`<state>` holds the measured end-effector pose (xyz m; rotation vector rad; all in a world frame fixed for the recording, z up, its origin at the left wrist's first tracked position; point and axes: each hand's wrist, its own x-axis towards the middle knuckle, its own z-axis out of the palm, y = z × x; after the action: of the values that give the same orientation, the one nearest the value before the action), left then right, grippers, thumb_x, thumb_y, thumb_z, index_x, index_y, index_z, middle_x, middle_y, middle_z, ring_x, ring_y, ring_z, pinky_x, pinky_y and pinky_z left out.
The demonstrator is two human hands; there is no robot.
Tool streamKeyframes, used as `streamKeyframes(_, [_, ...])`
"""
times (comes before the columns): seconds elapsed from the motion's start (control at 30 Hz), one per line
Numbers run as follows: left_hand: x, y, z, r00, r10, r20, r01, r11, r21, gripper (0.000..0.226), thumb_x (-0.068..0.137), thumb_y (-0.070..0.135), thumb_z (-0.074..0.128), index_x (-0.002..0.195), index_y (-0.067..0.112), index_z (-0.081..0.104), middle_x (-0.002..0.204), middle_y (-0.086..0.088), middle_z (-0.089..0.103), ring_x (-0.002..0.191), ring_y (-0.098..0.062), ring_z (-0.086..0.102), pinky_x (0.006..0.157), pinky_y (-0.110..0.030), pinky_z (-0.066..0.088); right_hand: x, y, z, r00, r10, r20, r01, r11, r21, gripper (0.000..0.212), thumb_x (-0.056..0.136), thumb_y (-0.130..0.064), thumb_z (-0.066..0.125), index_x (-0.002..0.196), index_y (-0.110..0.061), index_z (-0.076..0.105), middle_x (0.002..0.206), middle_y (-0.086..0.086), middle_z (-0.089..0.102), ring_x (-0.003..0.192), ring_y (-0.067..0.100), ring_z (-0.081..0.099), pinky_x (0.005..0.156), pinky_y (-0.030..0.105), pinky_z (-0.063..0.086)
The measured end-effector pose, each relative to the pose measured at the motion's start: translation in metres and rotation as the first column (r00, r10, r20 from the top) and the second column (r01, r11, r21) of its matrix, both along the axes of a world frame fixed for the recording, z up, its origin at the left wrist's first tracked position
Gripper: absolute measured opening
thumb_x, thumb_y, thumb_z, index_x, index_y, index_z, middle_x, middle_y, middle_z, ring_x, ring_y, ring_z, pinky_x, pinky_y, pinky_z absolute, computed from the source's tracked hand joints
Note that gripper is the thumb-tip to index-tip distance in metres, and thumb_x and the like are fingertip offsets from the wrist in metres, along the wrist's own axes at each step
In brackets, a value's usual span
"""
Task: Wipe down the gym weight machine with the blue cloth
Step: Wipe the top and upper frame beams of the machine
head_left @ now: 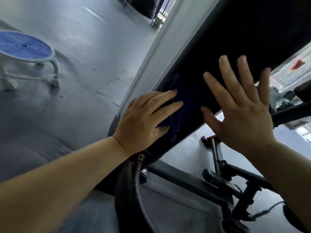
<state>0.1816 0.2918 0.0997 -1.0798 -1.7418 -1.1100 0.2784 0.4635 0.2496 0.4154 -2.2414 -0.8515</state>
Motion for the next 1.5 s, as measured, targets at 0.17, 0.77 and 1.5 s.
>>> streamKeyframes(0.17, [-0.007,0.000,-0.051,0.918,-0.169,-0.358,-0.038,0.862,-0.506,0.036,0.096,0.015,0.048,0.129,0.024,0.060,0.131,0.004,0.059,0.107,-0.021,0.053,0.087,-0.034,0.049,0.015,0.011,-0.025,1.000,-0.023,-0.014,0.022,0.993,-0.112,0.061,0.094,-0.020,0.058,0.150,-0.014,0.034,0.158,0.006,0.023,0.148,0.028,0.020,0.121,0.050,0.003])
streamKeyframes(0.77, [-0.028,-0.019,-0.010,0.752,-0.351,-0.559,-0.239,0.644,-0.726,0.048,0.103,0.003,0.024,0.138,0.017,0.055,0.145,0.001,0.052,0.131,-0.015,0.051,0.120,-0.043,0.019,0.028,0.030,-0.041,0.997,-0.051,-0.065,0.027,0.946,-0.323,0.067,0.095,-0.019,0.062,0.152,-0.009,0.028,0.159,0.007,0.014,0.149,0.029,0.020,0.120,0.050,0.022])
streamKeyframes(1.5, [0.005,-0.008,-0.052,0.787,-0.084,0.612,-0.093,0.963,0.252,0.034,0.095,0.015,0.054,0.126,0.027,0.053,0.122,0.001,0.051,0.110,0.001,0.050,0.101,-0.014,0.040,-0.023,-0.039,-0.030,0.978,0.196,0.073,-0.189,0.977,-0.095,0.042,0.090,-0.008,0.043,0.124,-0.010,0.066,0.142,0.007,0.054,0.142,0.030,0.036,0.120,0.052,0.003])
